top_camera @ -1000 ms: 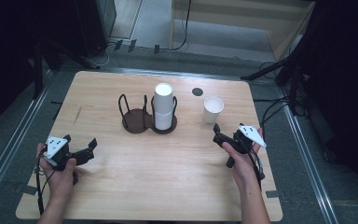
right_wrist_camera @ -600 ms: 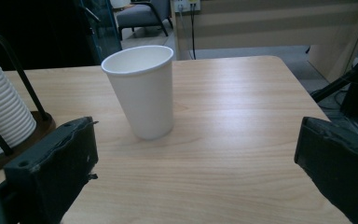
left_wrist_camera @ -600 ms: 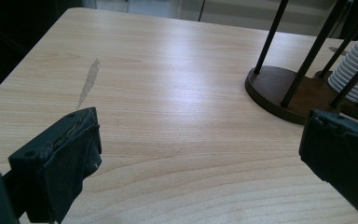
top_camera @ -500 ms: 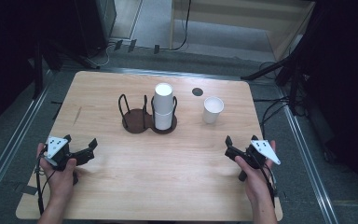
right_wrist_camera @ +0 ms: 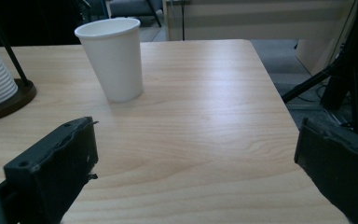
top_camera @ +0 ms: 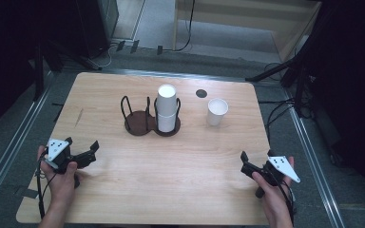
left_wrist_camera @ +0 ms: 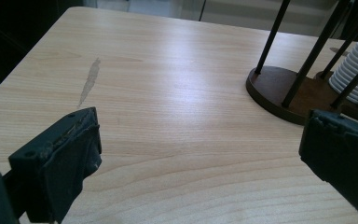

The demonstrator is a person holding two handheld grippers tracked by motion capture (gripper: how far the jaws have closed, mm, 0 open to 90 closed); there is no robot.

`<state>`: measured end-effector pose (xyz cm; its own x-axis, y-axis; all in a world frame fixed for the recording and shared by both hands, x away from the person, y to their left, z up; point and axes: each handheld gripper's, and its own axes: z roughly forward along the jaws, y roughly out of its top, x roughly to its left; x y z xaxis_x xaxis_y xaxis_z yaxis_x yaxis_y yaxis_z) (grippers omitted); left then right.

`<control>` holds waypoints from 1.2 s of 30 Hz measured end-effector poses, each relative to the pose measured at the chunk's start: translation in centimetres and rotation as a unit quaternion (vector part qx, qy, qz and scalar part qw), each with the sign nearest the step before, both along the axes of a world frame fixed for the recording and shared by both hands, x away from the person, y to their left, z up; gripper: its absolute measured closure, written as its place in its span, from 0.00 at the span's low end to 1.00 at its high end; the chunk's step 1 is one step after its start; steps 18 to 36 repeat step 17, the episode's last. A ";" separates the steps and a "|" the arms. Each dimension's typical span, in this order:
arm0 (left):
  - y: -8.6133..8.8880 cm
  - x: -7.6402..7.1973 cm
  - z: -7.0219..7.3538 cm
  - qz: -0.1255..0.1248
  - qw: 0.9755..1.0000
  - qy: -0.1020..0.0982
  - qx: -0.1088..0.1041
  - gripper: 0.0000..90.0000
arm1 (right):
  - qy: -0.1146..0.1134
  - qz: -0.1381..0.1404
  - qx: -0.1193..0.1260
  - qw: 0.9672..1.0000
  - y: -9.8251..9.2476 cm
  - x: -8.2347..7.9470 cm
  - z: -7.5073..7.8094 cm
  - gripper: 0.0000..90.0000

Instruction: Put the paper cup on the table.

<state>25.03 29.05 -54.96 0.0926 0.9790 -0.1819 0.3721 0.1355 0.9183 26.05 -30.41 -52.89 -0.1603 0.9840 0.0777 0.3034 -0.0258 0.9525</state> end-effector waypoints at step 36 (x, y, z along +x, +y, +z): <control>-0.2 -0.1 0.0 -0.005 1.000 -0.002 0.006 0.00 | 0.009 0.014 0.001 1.000 -0.5 -0.3 -0.5 0.00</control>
